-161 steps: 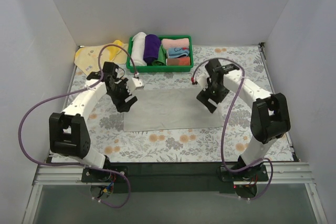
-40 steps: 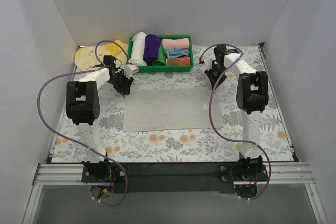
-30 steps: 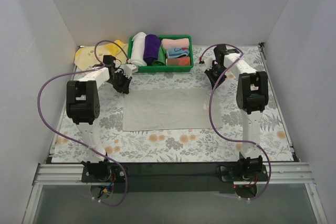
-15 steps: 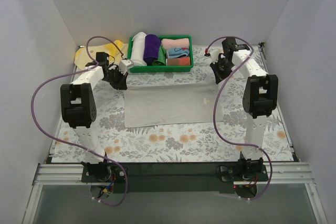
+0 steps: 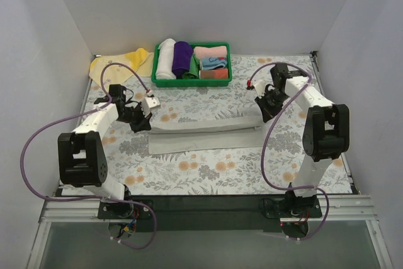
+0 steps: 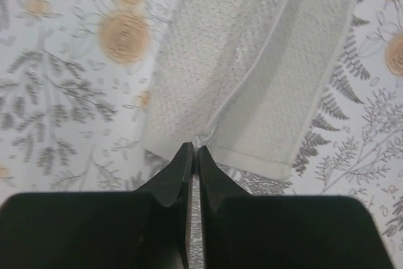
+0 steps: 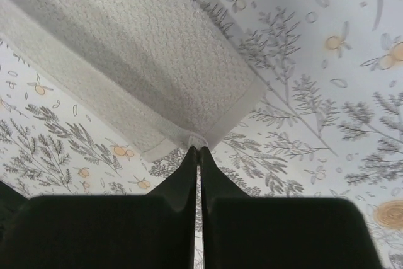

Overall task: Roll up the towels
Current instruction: Fold the towel

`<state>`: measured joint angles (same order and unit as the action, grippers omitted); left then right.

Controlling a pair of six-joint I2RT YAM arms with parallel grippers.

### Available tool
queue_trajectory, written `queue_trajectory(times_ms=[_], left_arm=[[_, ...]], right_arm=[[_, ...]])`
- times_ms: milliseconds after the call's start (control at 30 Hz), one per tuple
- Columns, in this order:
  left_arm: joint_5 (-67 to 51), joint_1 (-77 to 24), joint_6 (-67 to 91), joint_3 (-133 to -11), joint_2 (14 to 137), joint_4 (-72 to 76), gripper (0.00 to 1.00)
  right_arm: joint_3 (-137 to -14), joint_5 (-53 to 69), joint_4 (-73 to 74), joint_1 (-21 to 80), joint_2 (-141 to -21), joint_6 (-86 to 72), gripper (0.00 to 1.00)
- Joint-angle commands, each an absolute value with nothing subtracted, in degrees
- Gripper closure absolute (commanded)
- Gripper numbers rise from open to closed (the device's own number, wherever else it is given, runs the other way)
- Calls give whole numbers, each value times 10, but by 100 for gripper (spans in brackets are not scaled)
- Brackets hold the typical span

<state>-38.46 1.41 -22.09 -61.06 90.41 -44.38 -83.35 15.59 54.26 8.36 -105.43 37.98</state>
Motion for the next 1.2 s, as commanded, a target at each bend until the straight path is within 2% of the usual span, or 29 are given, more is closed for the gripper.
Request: queue_trajectory(times_ms=[0,300,567,933,1167], left_arm=[[-403,17,-305,-545,855,-461,100],[-359,17,-335,-482,850,-423,100],[-367,17,-321,-497,870,-425,100],[-380,17,-336,-541,815,-507,100],[-375,17,-360,-505,801,-530,100]], right_arm=[[-786,169,545,83,-1023,410,99],[-701,168,507,85,-1020,415,99],[-711,162,504,93,-1032,404,99],[-737,156,534,93,-994,409,99],[-708,161,534,94,-996,414,99]])
